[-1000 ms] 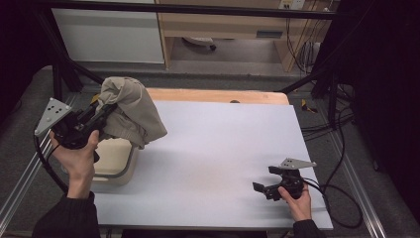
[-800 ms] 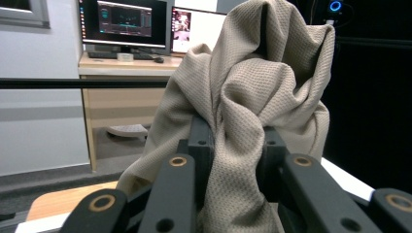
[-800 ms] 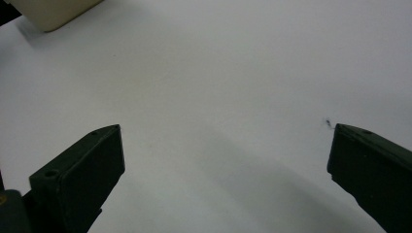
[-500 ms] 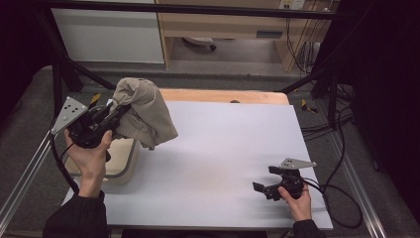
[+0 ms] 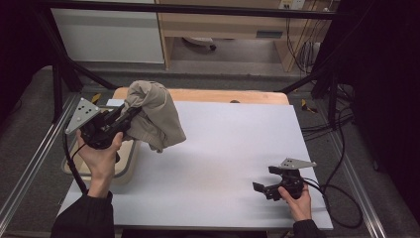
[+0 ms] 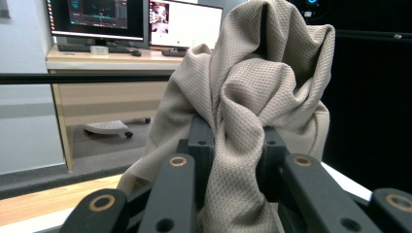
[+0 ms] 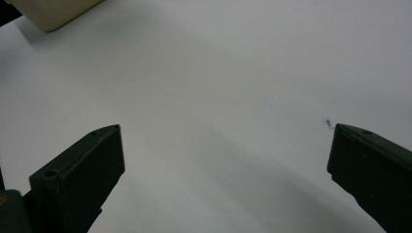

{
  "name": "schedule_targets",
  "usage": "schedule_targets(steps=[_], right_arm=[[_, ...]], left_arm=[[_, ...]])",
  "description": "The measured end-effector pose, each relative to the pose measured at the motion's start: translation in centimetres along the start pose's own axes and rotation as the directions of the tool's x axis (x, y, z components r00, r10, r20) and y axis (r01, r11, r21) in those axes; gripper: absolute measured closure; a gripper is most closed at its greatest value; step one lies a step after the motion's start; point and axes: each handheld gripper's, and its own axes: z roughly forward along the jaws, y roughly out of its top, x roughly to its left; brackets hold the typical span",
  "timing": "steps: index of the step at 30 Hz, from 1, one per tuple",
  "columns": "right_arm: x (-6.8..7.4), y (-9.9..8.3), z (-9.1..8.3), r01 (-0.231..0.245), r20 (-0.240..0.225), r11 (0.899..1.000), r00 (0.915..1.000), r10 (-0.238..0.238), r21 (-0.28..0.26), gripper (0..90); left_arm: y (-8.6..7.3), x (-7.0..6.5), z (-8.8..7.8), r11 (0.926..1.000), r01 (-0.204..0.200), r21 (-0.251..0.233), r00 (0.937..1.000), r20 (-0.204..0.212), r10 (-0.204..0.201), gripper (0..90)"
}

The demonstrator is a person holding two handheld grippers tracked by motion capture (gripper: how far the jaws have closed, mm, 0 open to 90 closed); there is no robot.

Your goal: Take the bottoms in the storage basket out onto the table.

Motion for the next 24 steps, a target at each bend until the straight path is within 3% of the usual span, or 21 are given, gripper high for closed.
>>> schedule_targets(steps=[24], right_arm=[[0.0,0.0,-0.1,0.002,0.002,1.000,1.0000,-0.002,-0.002,0.6]], left_arm=[[-1.9,-2.8,2.8,0.9978,-0.016,0.065,0.9973,0.072,0.012,74.1]])
